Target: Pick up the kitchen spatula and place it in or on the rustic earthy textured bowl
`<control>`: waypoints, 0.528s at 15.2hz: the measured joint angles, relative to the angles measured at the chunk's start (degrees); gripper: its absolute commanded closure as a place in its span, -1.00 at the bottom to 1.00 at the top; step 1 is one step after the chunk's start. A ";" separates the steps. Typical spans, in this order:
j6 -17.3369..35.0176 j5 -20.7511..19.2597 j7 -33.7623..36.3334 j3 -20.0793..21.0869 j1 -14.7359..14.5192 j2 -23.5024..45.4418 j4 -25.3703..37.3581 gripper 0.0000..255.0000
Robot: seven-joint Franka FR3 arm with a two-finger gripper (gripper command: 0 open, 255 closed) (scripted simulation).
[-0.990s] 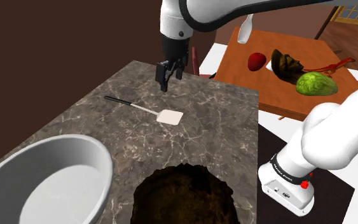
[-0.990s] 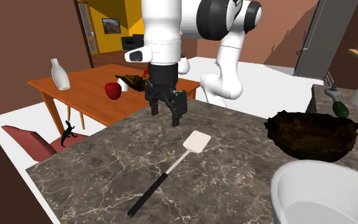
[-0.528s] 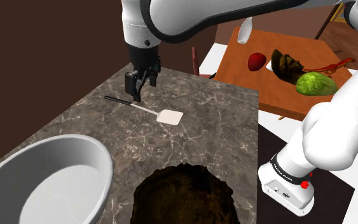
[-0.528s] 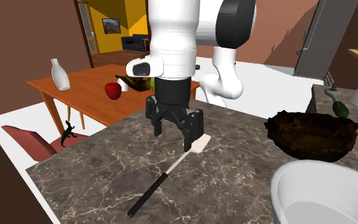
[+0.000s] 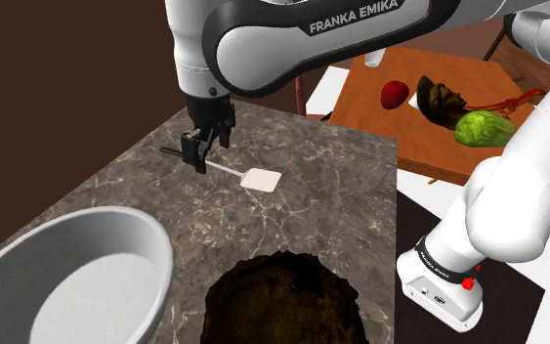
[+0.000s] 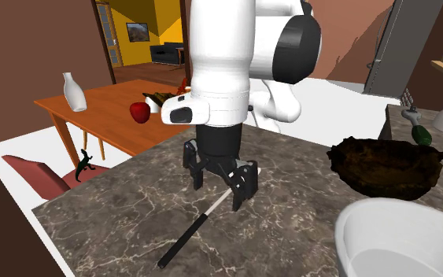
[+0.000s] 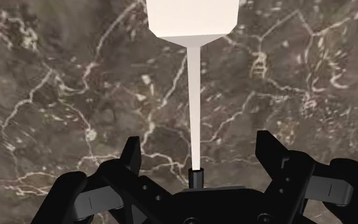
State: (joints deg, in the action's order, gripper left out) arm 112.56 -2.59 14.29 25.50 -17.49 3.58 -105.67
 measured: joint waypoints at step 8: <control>1.22 -0.06 0.00 -0.03 0.03 0.08 -1.12 1.00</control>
State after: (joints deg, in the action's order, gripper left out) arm 113.78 -2.65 14.29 25.47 -17.47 3.66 -106.79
